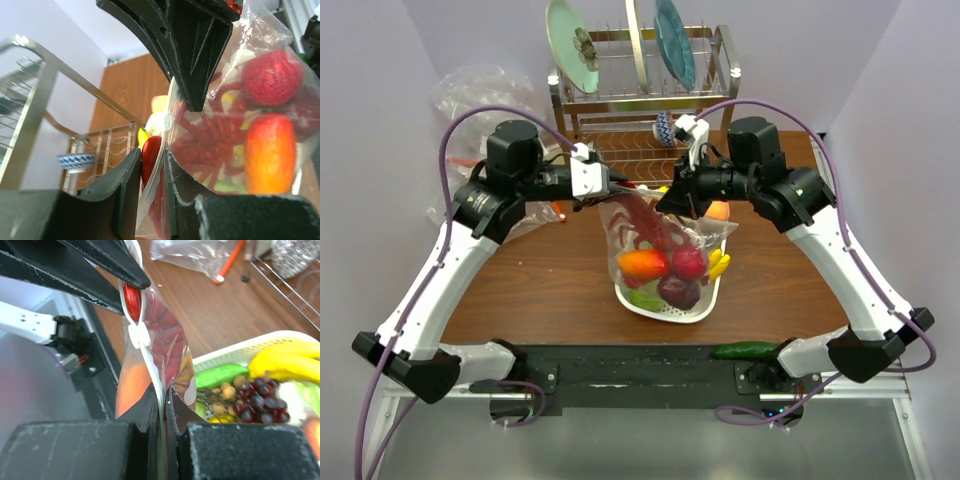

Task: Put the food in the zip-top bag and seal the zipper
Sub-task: Zip the zipper food storage bag at the center of the board.

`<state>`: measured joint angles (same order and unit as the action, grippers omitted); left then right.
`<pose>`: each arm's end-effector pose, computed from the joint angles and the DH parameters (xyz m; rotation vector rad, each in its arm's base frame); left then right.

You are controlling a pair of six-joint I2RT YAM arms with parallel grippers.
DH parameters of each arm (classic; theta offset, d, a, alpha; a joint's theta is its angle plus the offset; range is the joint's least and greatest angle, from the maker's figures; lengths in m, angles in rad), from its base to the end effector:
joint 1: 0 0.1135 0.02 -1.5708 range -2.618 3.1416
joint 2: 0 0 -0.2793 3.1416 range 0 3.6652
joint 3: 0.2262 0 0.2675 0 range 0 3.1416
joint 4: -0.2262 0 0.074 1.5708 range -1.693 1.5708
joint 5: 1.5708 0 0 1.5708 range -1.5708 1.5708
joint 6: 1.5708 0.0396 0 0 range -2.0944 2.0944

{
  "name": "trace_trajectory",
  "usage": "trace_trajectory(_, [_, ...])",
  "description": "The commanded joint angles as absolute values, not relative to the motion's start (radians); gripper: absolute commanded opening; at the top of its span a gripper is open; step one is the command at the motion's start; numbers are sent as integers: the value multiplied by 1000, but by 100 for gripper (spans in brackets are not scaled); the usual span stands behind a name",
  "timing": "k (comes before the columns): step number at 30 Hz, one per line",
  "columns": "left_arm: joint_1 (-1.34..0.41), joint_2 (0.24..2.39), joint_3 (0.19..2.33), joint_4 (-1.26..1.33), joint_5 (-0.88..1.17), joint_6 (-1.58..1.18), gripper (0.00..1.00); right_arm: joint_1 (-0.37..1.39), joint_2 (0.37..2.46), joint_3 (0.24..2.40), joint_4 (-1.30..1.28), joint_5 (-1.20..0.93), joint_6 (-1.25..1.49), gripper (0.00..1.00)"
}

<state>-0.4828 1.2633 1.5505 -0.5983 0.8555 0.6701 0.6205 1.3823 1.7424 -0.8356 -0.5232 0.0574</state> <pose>0.2196 -0.1489 0.4805 1.4246 1.1368 -0.6672 0.2218 0.1828 0.4863 -0.9065 1.9087 0.9494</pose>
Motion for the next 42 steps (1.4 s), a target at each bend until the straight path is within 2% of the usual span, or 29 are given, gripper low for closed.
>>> trace_trajectory(1, [-509, 1330, 1517, -755, 936, 568, 0, 664, 1358, 1772, -554, -555, 55, 0])
trace_trajectory(8, [-587, 1376, 1479, -787, 867, 532, 0, 730, 1374, 1755, -447, -428, 6, 0])
trace_trajectory(13, [-678, 1437, 1456, -802, 778, 520, 0, 749, 1401, 1770, -391, -439, 5, 0])
trace_trajectory(21, [-681, 1336, 1416, -695, 684, 506, 0, 752, 1352, 1703, -440, -330, -40, 0])
trace_trajectory(28, [-649, 1336, 1531, -719, 712, 468, 0, 749, 1279, 1608, -476, -288, -46, 0])
trace_trajectory(29, [-646, 1338, 1532, -712, 712, 454, 4, 749, 1275, 1602, -482, -291, -43, 0])
trace_trajectory(30, [-641, 1327, 1531, -700, 713, 451, 20, 750, 1270, 1595, -486, -293, -43, 0])
trace_trajectory(33, [-635, 1278, 1506, -649, 715, 437, 49, 749, 1269, 1589, -509, -295, -41, 0])
trace_trajectory(36, [-608, 1208, 1471, -522, 715, 388, 67, 746, 1273, 1585, -523, -291, -38, 0])
trace_trajectory(42, [-438, 1134, 1468, -404, 660, 186, 76, 736, 1270, 1542, -511, -317, -25, 0])
